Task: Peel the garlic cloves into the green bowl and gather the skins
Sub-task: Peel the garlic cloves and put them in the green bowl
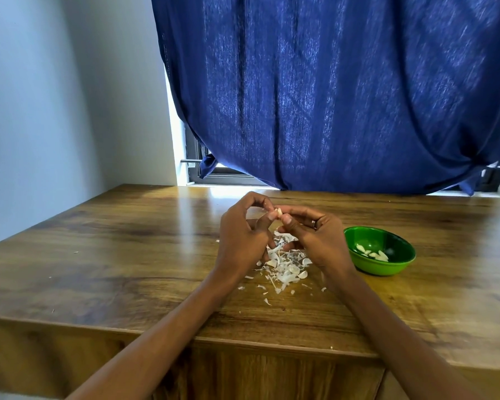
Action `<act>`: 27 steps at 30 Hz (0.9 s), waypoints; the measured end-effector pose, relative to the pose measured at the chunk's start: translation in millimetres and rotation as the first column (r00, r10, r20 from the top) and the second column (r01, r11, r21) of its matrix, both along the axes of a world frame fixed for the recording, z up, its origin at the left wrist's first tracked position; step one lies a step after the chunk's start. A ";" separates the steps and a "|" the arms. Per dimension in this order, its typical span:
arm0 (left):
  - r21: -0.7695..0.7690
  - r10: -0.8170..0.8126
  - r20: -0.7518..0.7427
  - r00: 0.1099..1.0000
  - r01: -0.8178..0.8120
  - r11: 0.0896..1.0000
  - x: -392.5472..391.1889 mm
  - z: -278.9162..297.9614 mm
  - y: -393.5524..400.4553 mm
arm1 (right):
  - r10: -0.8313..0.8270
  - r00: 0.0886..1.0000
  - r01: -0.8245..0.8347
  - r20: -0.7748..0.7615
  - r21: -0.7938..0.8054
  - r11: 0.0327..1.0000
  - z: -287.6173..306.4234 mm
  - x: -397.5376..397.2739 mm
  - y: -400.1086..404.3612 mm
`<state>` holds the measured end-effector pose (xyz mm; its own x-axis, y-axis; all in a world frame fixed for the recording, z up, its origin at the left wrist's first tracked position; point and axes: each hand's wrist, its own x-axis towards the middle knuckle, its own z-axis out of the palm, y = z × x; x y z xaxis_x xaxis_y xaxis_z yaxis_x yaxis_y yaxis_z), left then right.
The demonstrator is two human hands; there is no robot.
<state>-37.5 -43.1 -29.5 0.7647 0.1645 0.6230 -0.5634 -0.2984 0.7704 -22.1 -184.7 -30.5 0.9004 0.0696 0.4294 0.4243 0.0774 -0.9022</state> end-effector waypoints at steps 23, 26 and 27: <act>-0.120 -0.060 -0.021 0.998 0.057 0.991 3.7 0.6 3.5 | -0.077 0.995 0.077 -0.059 -0.007 0.997 -0.7 4.8 -2.9; -0.094 -0.057 -0.016 0.998 0.055 0.994 4.8 -0.9 3.5 | -0.085 0.995 0.085 -0.060 -0.004 0.996 -0.5 4.8 -3.2; -0.088 -0.053 -0.017 0.998 0.052 0.995 4.9 -1.1 3.3 | -0.089 0.994 0.089 -0.060 -0.003 0.996 -0.3 4.5 -3.2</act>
